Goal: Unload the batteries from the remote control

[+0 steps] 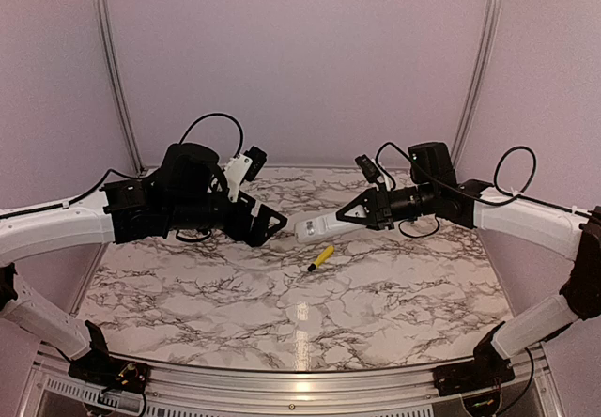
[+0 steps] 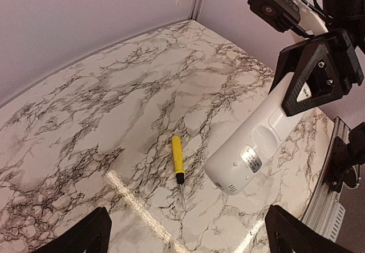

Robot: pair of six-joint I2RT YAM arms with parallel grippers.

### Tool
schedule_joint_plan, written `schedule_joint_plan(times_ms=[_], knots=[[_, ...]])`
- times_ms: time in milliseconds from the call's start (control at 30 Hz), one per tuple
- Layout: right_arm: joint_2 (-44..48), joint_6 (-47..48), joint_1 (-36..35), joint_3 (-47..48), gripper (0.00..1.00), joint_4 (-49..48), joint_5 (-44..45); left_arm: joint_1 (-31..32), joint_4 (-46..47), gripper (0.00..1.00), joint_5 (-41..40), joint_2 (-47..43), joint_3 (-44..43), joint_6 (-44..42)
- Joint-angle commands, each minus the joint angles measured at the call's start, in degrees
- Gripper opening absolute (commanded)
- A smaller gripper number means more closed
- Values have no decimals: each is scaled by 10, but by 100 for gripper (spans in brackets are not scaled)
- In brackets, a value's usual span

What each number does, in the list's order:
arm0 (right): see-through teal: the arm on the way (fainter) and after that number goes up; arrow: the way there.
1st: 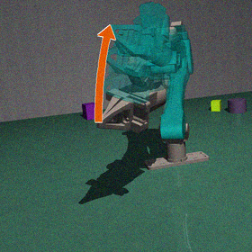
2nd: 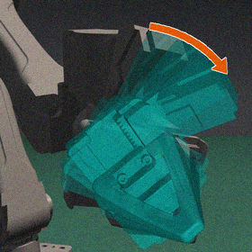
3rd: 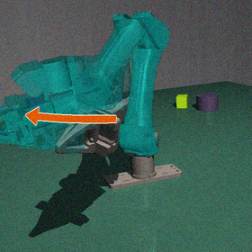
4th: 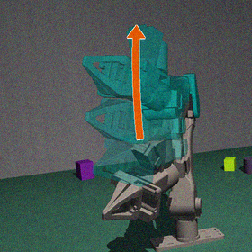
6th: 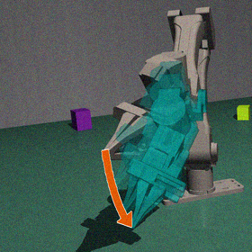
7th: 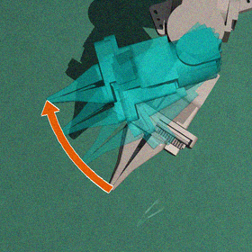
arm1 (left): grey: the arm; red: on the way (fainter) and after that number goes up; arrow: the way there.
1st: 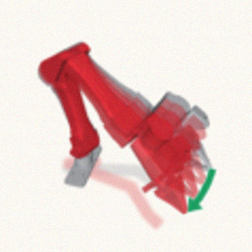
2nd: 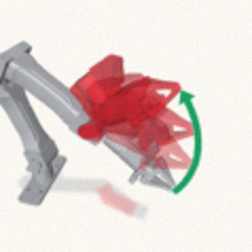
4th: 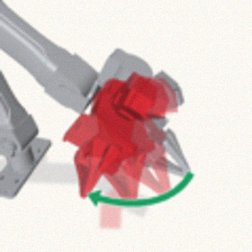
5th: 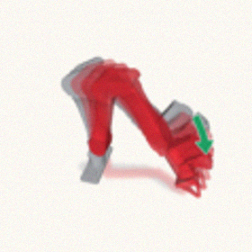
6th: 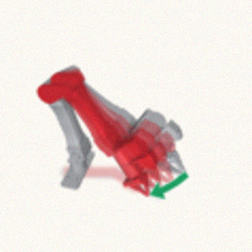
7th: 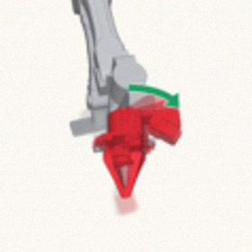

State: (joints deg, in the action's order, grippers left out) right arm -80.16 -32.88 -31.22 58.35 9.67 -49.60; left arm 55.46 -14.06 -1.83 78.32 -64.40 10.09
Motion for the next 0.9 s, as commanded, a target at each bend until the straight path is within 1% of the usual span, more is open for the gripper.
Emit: schedule_joint_plan(times_ms=[0, 133, 200, 233, 333, 433, 600, 667, 867], knots=[[22, -26, 8, 19, 0, -39, 20, -35, -25, 99, 78, -17, 14, 70], [24, -49, 9, 14, 0, -71, 17, -54, 2, 99, 107, -29, 27, 97], [24, -59, 8, 13, 0, -84, 18, -62, 4, 99, 112, -30, 19, 116], [23, -64, 8, 12, 0, -90, 16, -68, 0, 99, 129, -27, 11, 124], [19, -78, 8, 14, 0, -115, 10, -91, 8, 99, 214, -14, -6, 153], [17, -90, 8, 16, 0, -131, 4, -110, 50, 99, 309, -4, -6, 194], [13, -117, 8, 20, 0, -159, -2, -122, 97, 98, 399, 32, -28, 237], [13, -133, 8, 18, 0, -173, -8, -123, 116, 96, 418, 46, -32, 253], [17, -169, 8, 13, 0, -211, -27, -133, 167, 90, 436, 77, -33, 310]])
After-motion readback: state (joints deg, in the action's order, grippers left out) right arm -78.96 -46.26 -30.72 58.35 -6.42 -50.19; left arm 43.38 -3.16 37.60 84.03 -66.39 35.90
